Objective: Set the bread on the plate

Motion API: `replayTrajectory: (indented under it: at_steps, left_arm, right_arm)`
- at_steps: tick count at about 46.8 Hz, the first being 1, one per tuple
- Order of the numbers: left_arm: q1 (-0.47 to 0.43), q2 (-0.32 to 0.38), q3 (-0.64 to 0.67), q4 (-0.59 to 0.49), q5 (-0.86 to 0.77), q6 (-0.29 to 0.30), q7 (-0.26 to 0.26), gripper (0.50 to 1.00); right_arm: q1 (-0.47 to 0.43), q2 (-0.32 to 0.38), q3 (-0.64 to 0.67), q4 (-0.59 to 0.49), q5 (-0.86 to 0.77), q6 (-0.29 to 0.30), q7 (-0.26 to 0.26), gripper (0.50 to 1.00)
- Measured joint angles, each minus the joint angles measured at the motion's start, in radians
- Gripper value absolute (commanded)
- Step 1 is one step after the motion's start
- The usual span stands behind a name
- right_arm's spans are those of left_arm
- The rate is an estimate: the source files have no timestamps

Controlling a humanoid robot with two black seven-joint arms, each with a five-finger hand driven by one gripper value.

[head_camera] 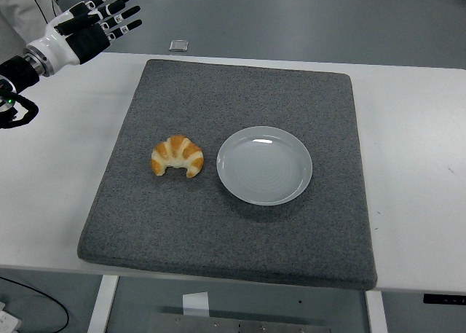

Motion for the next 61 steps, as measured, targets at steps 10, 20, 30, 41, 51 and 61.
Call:
replayTrajectory:
  at_steps: [10,20,30,41,51,61]
  left_arm:
    - [0.000,0.000,0.000,-0.003,0.001,0.000,0.000,1.000]
    - [0.000,-0.002,0.000,-0.002,-0.007,0.001,0.000,1.000]
    - [-0.011,-0.012,-0.008,0.004,-0.006,0.004,0.000,1.000]
    - [-0.031,-0.013,0.001,-0.003,0.008,0.015,0.006,1.000]
    - [-0.041,0.027,0.011,-0.130,0.173,0.017,0.007,1.000]
    - [-0.038,0.112,0.007,-0.328,0.433,0.178,-0.026,1.000]
  right_arm:
    - [0.000,0.000,0.000,0.000,0.000,0.000,0.000,0.932]
    - [0.000,0.000,0.000,0.000,0.000,0.000,0.000,0.932]
    - [0.000,0.000,0.000,0.000,0.000,0.000,0.000,0.932]
    - [0.000,0.000,0.000,0.000,0.000,0.000,0.000,0.932]
    - [0.000,0.000,0.000,0.000,0.000,0.000,0.000,0.932]
    - [0.000,0.000,0.000,0.000,0.000,0.000,0.000,0.932]
